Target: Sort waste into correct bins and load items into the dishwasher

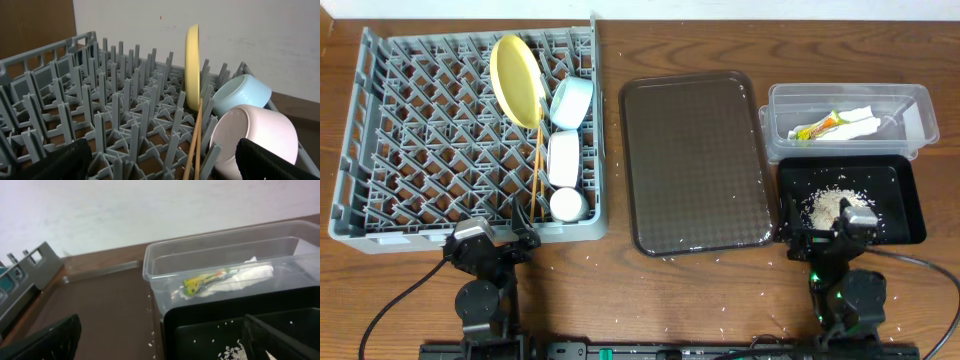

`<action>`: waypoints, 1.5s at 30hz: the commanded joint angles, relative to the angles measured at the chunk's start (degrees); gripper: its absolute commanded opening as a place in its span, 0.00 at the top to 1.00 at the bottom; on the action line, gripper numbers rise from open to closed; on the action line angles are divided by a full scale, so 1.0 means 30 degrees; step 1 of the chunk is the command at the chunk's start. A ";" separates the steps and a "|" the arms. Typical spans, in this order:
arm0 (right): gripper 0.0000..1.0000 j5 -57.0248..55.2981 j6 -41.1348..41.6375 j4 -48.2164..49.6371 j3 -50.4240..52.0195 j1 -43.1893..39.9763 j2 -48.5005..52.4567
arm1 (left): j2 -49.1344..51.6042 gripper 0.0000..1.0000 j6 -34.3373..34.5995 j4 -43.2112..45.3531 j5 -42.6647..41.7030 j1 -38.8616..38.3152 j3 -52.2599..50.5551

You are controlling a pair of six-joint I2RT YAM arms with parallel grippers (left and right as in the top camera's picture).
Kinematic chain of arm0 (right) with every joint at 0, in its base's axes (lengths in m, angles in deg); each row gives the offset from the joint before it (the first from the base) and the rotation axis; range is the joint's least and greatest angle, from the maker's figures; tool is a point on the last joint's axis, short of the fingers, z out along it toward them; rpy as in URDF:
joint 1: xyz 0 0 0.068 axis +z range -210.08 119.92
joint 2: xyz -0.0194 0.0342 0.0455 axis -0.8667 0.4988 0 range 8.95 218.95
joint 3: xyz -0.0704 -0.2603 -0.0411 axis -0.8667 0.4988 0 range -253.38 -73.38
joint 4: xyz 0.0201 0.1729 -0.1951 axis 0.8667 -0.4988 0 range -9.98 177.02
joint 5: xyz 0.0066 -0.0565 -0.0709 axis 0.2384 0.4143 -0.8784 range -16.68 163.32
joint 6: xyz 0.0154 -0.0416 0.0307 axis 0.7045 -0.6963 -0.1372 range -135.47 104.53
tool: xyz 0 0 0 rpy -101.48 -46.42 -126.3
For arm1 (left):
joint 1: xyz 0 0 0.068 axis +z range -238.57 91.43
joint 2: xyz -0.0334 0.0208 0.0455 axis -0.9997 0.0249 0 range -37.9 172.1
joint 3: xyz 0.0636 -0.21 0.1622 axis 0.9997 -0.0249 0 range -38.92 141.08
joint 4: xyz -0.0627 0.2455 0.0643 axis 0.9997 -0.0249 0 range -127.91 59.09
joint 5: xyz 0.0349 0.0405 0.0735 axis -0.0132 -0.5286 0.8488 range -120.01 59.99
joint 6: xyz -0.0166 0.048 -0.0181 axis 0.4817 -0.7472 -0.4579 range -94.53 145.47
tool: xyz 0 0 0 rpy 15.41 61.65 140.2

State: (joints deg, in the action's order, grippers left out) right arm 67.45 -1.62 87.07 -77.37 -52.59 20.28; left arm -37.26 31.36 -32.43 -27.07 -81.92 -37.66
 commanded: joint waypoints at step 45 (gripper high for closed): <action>0.01 0.2047 -0.2426 -0.1443 0.1224 0.0211 -0.3679 | -0.0124 0.07 -0.0255 -0.0787 0.0182 0.0058 -0.0342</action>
State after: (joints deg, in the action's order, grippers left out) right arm 73.37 -8.33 82.96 -73.89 -52.59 9.77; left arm -37.26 31.36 -32.43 -27.07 -81.92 -37.64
